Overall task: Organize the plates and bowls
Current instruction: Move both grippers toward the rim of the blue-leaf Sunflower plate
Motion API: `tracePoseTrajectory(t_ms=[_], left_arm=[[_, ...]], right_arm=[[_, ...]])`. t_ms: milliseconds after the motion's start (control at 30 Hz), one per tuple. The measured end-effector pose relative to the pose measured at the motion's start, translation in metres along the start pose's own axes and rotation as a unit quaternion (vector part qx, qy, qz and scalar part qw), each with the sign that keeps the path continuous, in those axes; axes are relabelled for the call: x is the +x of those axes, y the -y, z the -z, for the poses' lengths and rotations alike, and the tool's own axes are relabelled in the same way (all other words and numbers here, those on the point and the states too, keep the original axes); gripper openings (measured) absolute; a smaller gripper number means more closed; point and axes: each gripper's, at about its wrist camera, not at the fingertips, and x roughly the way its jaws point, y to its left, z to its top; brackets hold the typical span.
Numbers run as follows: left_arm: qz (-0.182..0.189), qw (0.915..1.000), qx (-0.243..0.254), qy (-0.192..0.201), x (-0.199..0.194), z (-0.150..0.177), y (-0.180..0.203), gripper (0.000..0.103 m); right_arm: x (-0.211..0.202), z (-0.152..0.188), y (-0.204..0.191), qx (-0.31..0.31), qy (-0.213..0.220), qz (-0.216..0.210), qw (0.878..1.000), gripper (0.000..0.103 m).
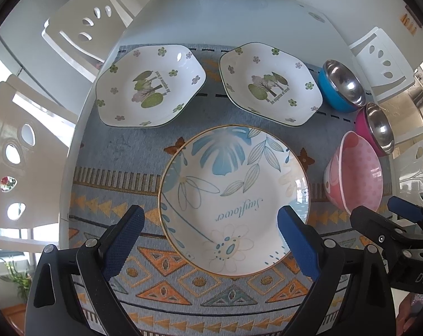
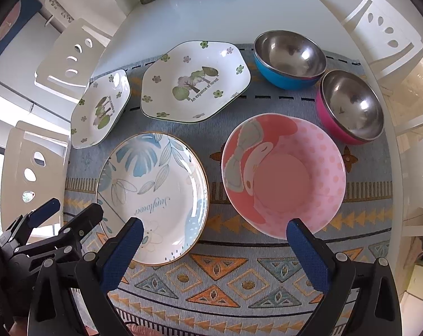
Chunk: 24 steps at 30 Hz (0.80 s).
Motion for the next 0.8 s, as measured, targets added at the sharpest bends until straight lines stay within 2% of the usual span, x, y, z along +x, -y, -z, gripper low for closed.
tracePoseTrajectory(t_ms=[467,800], left_arm=[[-0.004,1.0000,0.007,0.000,0.000,0.001,0.000,0.095],[-0.008,0.9999,-0.003,-0.013,-0.006,0.033,-0.013,0.095]], right_arm=[[0.001,0.000,-0.002,-0.004,-0.003,0.004,1.000,0.102],[-0.001,0.020,-0.011,-0.011,-0.002,0.009,1.000,0.102]])
